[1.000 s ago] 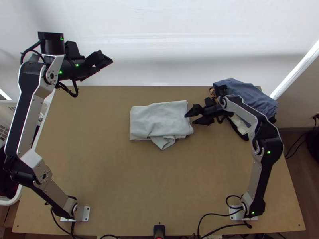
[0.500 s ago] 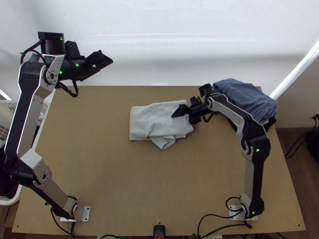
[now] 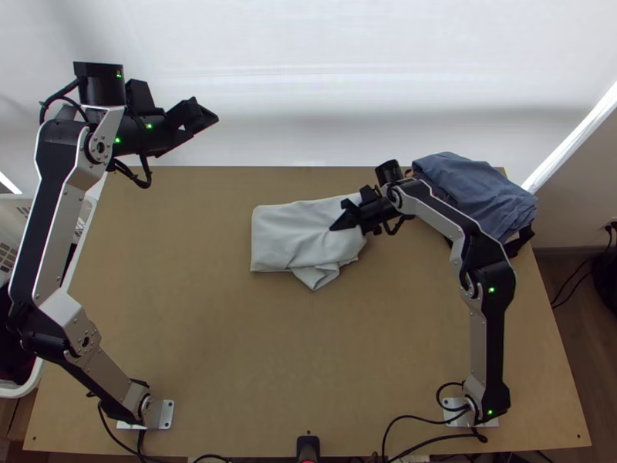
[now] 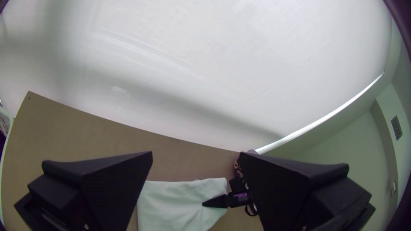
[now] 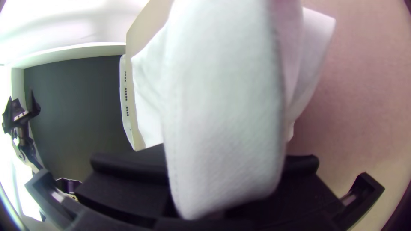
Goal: Fold the t-shirt
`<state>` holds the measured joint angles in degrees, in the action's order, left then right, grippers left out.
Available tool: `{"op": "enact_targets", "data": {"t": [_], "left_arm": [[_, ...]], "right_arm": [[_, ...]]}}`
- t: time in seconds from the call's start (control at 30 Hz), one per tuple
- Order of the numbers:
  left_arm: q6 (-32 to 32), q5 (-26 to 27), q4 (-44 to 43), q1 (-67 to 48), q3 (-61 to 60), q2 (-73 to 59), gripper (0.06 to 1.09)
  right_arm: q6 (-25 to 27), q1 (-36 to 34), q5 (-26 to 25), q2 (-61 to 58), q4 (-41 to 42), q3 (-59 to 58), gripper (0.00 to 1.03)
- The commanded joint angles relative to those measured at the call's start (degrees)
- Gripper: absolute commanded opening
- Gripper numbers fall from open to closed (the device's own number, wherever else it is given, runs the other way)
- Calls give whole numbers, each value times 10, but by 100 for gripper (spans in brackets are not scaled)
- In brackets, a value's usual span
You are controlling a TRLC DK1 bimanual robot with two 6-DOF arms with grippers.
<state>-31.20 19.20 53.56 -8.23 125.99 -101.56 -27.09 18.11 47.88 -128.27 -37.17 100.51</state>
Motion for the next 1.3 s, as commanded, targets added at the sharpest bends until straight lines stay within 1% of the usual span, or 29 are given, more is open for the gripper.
{"op": "enact_targets", "data": {"t": [0.0,0.03,0.1,0.13,0.23,0.3,0.43,0.53,0.63,0.73,0.9,1.03,1.17,1.27], "left_arm": [[4,-3,5,6,0,18,104],[4,-3,5,7,0,18,104],[4,-3,4,7,0,18,104],[4,-3,3,7,0,18,104],[4,-3,1,6,0,17,104],[4,-3,0,6,0,16,104],[4,-3,-1,4,0,15,104],[4,-3,-1,3,0,15,104],[4,-2,-1,4,0,16,104],[4,-2,0,5,-2,18,104],[4,-2,0,7,-3,18,104],[4,-1,-2,6,-3,16,104],[4,-1,-5,4,-2,15,104],[4,-1,-6,4,-2,14,104]], "right_arm": [[-17,-25,-12,77,-9,-10,3],[-23,-32,-27,93,-10,-9,3],[-43,-47,-40,125,-11,-2,3],[-60,-54,-52,141,-11,7,3],[-99,-71,-60,173,-28,50,3],[-111,-77,-60,181,-58,94,3],[-138,-83,-82,181,-74,171,3],[-153,-96,-89,168,-74,229,3],[-178,-118,-92,148,-76,287,3],[-193,-142,-92,137,-66,320,3],[-205,-185,-90,132,-42,333,3],[-202,-220,-71,130,-29,336,3],[-200,-258,-33,126,-17,337,3],[-192,-281,-14,122,-14,336,3]]}}
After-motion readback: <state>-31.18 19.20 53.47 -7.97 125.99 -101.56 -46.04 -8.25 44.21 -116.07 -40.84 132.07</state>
